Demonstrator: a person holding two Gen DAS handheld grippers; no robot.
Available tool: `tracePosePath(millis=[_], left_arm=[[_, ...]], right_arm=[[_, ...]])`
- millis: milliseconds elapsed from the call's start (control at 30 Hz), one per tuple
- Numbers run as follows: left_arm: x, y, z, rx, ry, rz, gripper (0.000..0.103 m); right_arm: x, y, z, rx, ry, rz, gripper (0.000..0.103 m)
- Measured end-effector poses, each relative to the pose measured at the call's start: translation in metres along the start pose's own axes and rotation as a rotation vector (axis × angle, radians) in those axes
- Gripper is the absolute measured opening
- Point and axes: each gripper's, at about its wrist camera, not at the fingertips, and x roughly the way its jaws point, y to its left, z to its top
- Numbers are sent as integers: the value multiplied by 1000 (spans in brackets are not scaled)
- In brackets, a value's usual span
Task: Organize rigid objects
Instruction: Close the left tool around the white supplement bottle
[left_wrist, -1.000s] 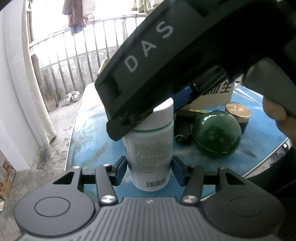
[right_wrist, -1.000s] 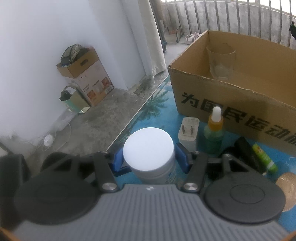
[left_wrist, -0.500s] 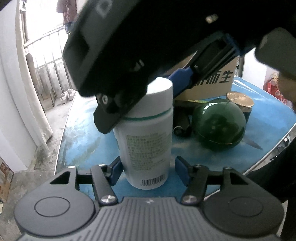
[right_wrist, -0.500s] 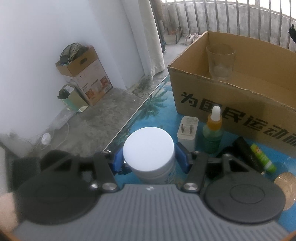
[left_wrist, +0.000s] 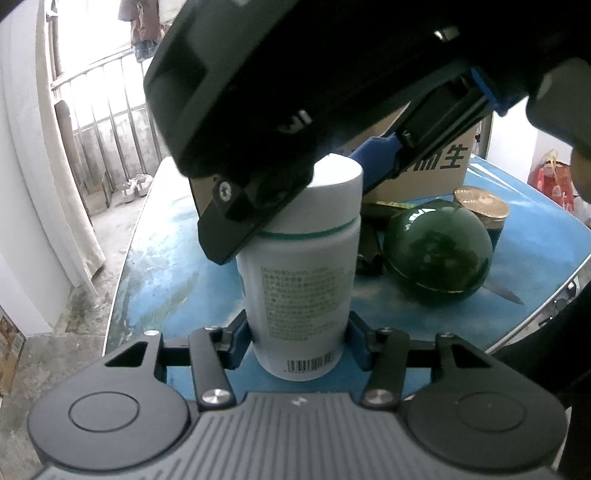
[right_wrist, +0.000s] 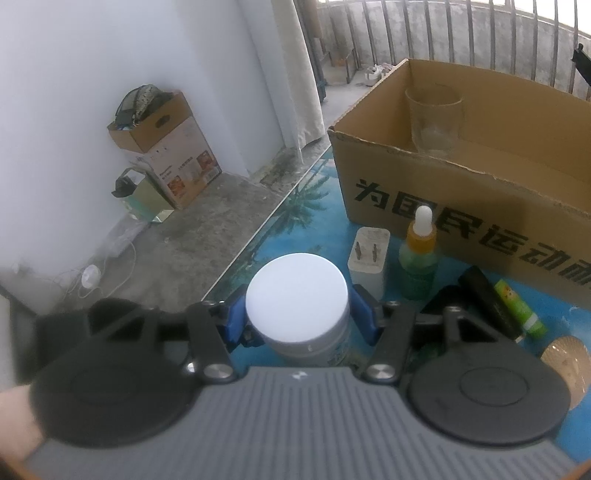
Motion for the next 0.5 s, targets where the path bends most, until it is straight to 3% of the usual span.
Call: tracePosePath(millis=[500], left_arm=[[0, -3, 0, 19, -6, -4, 54]], right_arm=[[-4, -1, -4, -23, 19, -13, 57]])
